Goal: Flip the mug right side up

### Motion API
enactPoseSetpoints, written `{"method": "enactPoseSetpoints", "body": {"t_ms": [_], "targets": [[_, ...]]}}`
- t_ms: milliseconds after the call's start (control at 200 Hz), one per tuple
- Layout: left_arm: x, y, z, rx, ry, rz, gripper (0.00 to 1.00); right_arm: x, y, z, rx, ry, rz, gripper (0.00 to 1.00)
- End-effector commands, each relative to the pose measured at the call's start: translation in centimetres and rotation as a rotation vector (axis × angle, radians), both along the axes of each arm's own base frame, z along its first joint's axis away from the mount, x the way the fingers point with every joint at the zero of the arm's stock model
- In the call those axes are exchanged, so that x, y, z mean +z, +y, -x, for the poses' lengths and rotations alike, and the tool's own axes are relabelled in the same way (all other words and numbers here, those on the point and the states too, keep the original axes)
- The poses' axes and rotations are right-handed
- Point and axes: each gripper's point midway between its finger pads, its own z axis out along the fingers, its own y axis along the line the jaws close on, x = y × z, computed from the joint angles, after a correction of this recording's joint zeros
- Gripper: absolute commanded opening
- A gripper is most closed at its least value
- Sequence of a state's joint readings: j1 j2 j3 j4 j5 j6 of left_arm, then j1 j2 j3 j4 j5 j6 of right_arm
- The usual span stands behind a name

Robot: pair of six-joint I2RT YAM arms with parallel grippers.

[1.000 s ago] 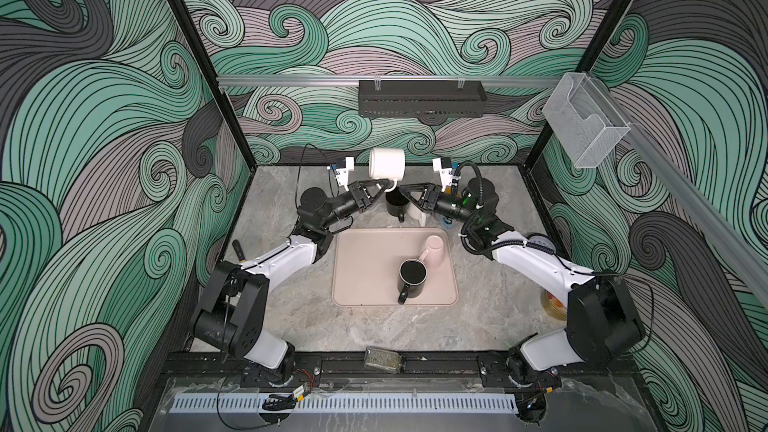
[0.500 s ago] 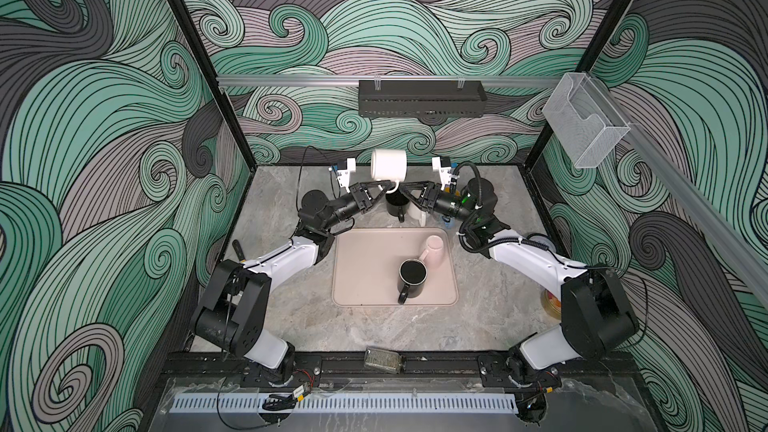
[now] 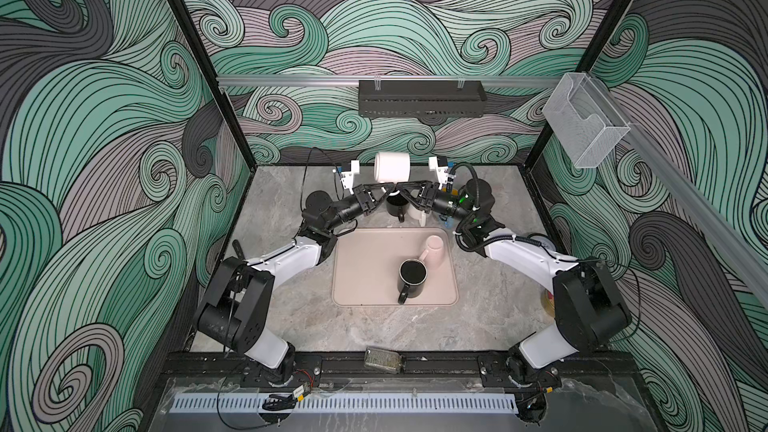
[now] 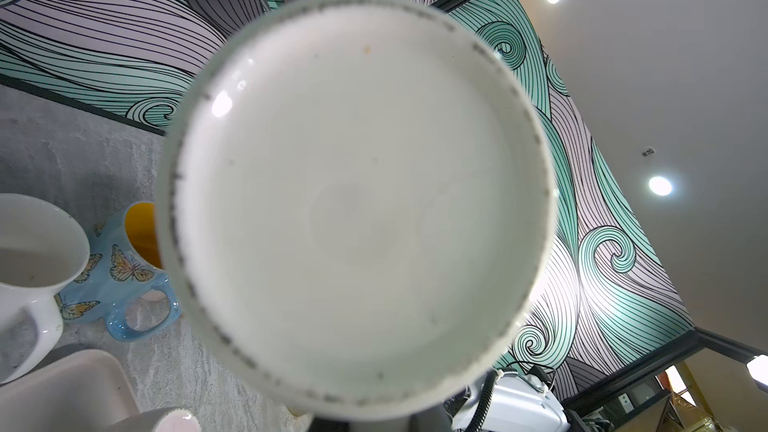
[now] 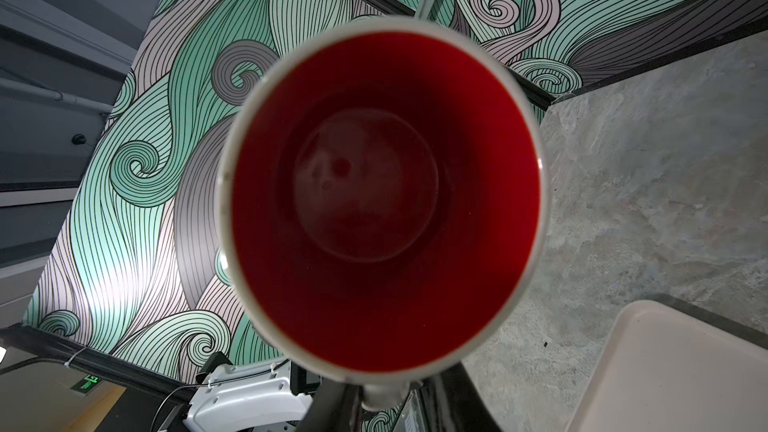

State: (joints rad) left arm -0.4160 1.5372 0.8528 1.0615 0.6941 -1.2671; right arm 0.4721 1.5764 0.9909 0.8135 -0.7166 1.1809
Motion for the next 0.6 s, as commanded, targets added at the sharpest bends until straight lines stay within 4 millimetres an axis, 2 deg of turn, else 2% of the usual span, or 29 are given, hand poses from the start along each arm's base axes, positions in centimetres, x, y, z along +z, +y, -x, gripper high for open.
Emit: {"method": "enactPoseSetpoints", "body": {"t_ms": [0,80,215,390,530,595], "targets": [[2.9,-0.6,1.6,-0.038,-0.141,0.034,0.00,2.3,0.1,-0.4,0.005,-0.036,-0.067,0.26],[2.7,-0.7,1.7,-0.041,-0.135,0.033,0.00,2.6,0.2,-0.5,0.012,-0.039,-0.081,0.19],[2.0,-0.7,1.3,-0.028,-0.113,0.020,0.00,2.7,0.2,-0.5,0.016,-0.038,-0.091,0.00],[1.3,-0.6,0.7,-0.009,-0.086,0.001,0.00,2.3,0.2,-0.5,0.010,-0.036,-0.082,0.00],[0.9,-0.2,0.1,0.013,-0.070,-0.006,0.17,2.5,0.1,-0.4,0.010,-0.047,-0.085,0.00],[0.5,0.2,-0.2,0.034,-0.057,-0.009,0.20,2.5,0.1,-0.3,0.010,-0.049,-0.079,0.00]]}}
